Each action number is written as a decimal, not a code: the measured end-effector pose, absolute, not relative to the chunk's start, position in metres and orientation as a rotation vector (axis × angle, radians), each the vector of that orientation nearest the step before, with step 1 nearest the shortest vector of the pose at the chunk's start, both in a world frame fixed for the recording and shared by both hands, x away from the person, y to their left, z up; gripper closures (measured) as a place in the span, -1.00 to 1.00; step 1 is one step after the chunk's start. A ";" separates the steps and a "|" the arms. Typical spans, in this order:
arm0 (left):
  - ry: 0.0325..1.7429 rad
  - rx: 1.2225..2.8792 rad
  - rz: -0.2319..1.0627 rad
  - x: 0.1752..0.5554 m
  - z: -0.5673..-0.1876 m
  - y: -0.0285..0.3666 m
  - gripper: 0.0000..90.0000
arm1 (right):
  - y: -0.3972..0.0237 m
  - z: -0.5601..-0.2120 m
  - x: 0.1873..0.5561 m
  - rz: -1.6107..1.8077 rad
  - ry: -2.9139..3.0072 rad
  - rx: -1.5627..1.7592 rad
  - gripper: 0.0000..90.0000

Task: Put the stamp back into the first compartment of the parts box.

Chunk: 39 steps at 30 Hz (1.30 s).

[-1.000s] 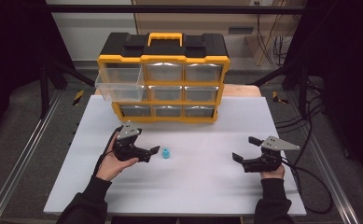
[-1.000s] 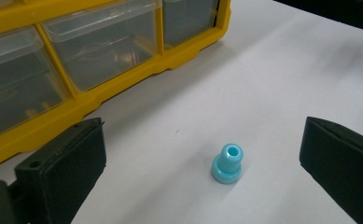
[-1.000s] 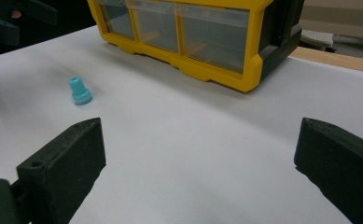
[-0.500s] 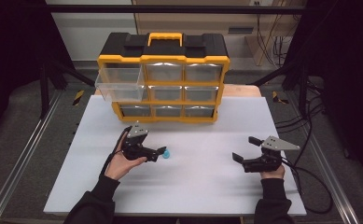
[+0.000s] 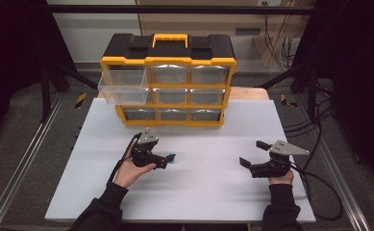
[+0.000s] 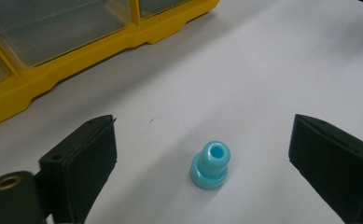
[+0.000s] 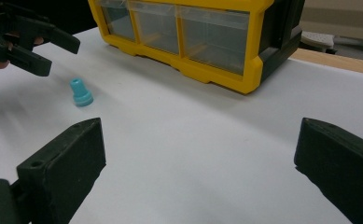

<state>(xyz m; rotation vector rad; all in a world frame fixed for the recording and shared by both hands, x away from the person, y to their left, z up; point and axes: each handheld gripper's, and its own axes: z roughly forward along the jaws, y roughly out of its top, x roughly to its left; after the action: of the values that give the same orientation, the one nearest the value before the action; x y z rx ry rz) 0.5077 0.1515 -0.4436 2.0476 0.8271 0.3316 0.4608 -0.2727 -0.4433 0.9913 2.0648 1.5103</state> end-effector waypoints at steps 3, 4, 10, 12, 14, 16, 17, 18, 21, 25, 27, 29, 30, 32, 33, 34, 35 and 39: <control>0.822 2.071 0.326 0.508 -0.446 0.150 -0.76 | -0.272 -0.443 0.461 1.510 2.067 0.992 -0.95; 0.823 2.082 0.321 0.508 -0.447 0.149 -0.74 | -0.272 -0.443 0.461 1.511 2.067 0.991 -0.95; 0.823 2.107 0.315 0.509 -0.452 0.145 -0.62 | -0.273 -0.443 0.461 1.512 2.067 0.990 -0.95; 0.824 2.107 0.315 0.508 -0.453 0.144 -0.55 | -0.273 -0.443 0.461 1.512 2.067 0.990 -0.95; 0.825 2.122 0.302 0.508 -0.454 0.144 -0.48 | -0.272 -0.443 0.461 1.512 2.067 0.990 -0.95; 0.826 2.129 0.302 0.508 -0.455 0.143 -0.41 | -0.272 -0.443 0.461 1.512 2.068 0.991 -0.95; 0.826 2.132 0.302 0.508 -0.455 0.143 -0.37 | -0.272 -0.444 0.461 1.512 2.068 0.991 -0.95; 0.831 2.135 0.302 0.507 -0.456 0.143 -0.33 | -0.272 -0.444 0.461 1.512 2.069 0.990 -0.95; 0.827 2.142 0.325 0.506 -0.456 0.142 -0.23 | -0.272 -0.443 0.461 1.513 2.069 0.990 -0.95; 0.830 2.137 0.323 0.505 -0.457 0.140 -0.06 | -0.272 -0.444 0.461 1.513 2.068 0.991 -0.95; 0.833 2.138 0.314 0.505 -0.458 0.140 0.00 | -0.272 -0.444 0.461 1.513 2.069 0.990 -0.95; 0.838 2.139 0.307 0.506 -0.458 0.140 0.08 | -0.272 -0.444 0.461 1.514 2.069 0.991 -0.95; 0.838 2.139 0.307 0.506 -0.458 0.140 0.11 | -0.272 -0.444 0.461 1.513 2.070 0.991 -0.95; 0.842 2.141 0.293 0.506 -0.459 0.139 0.16 | -0.272 -0.444 0.461 1.513 2.070 0.992 -0.95; 0.844 2.143 0.289 0.506 -0.460 0.139 0.18 | -0.272 -0.444 0.461 1.513 2.071 0.992 -0.95; 0.847 2.145 0.289 0.506 -0.460 0.138 0.21 | -0.272 -0.444 0.461 1.512 2.070 0.990 -0.95; 0.851 2.146 0.291 0.506 -0.461 0.138 0.23 | -0.272 -0.444 0.461 1.512 2.069 0.991 -0.95; 0.856 2.152 0.287 0.506 -0.462 0.137 0.31 | -0.272 -0.444 0.461 1.513 2.070 0.990 -0.95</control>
<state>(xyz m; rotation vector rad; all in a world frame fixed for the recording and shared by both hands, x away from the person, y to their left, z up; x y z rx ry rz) 0.5059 0.1371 -0.4622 2.1523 0.8564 0.2870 0.4612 -0.2721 -0.4437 0.9903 2.0697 1.5129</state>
